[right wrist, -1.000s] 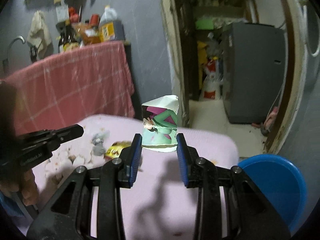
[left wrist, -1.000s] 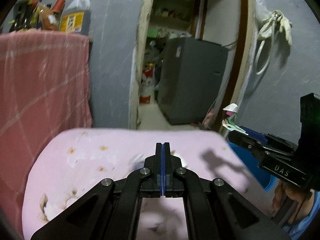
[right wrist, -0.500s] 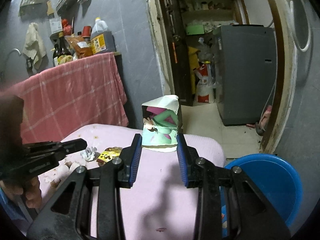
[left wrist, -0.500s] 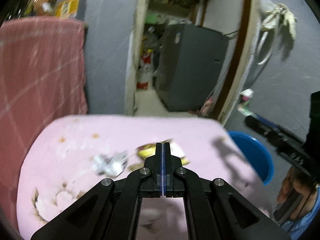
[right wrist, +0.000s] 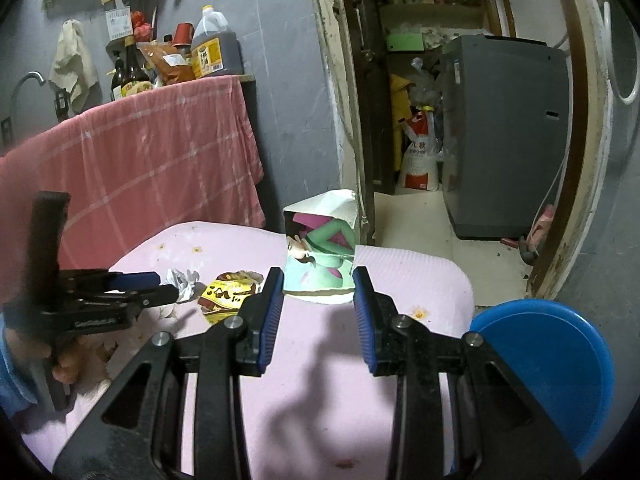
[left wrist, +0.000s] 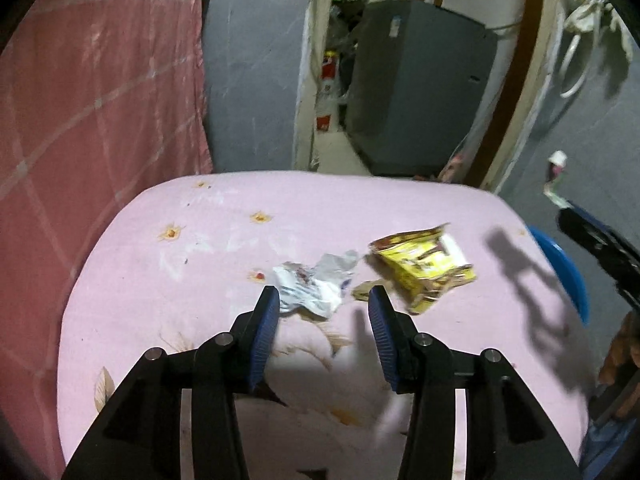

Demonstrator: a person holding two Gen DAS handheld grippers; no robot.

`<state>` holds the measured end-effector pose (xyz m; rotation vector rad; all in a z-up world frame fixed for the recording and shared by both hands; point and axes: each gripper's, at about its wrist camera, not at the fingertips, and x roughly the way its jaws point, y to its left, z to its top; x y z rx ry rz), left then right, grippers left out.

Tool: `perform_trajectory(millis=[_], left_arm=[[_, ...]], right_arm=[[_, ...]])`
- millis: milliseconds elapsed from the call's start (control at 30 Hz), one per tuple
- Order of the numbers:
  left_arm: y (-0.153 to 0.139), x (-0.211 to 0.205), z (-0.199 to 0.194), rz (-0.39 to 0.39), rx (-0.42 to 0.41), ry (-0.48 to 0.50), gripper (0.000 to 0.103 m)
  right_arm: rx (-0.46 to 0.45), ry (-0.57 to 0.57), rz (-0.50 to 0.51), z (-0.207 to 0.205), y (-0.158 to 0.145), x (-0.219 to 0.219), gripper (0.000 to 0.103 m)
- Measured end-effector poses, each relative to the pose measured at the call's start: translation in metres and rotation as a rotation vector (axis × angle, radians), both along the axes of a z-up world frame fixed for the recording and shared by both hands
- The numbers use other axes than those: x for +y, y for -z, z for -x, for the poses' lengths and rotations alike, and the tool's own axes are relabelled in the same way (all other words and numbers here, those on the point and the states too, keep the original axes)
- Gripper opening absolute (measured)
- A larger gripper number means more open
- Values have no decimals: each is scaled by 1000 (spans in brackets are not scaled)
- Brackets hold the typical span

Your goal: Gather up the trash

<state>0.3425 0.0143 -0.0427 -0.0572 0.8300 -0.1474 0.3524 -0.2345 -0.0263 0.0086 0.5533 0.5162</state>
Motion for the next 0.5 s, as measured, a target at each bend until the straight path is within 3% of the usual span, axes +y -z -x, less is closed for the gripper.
perform_trajectory(millis=[267, 500], left_arm=[[10, 7, -17, -9, 56, -48, 41], [7, 0, -27, -30, 62, -26, 40]], right_arm=[[7, -3, 4, -1, 2, 2, 34], [22, -11, 11, -2, 5, 5, 34]])
